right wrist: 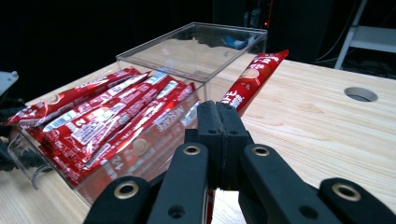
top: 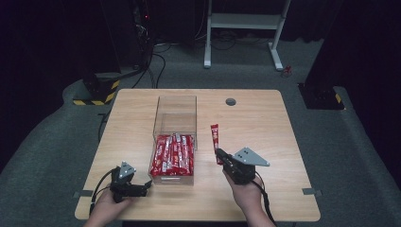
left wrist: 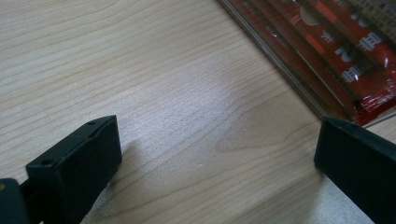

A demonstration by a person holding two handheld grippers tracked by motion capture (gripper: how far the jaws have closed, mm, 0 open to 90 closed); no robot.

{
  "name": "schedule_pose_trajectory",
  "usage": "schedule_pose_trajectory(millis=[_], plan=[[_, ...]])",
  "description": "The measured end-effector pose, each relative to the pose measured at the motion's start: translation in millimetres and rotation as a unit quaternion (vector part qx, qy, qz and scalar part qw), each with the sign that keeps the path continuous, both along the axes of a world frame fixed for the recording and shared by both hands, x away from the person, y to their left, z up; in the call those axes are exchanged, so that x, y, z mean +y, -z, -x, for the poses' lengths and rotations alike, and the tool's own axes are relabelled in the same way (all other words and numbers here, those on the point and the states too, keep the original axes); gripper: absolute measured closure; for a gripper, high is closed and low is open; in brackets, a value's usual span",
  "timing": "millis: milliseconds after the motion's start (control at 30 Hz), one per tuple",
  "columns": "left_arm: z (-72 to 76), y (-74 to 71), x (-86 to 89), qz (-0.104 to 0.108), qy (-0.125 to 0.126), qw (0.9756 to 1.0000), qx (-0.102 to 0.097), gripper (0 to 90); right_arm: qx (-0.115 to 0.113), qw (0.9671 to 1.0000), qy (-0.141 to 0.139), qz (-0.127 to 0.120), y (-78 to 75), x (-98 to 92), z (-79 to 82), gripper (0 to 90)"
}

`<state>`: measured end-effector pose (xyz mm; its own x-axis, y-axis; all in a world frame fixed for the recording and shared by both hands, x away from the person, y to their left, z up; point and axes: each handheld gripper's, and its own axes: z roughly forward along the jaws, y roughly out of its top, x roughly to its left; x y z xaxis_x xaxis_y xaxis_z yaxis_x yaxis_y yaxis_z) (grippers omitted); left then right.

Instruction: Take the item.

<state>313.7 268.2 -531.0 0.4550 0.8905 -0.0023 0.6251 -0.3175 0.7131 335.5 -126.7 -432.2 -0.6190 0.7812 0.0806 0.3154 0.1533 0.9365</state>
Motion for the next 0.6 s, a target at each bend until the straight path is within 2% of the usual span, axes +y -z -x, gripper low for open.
schedule_pose_trajectory(millis=[600], plan=[[0.0, 0.0, 0.0, 0.0, 0.0, 1.0, 0.0, 1.0, 0.011, 0.9996, 0.026, 0.007, 13.3, -24.0, -8.5, 90.0]])
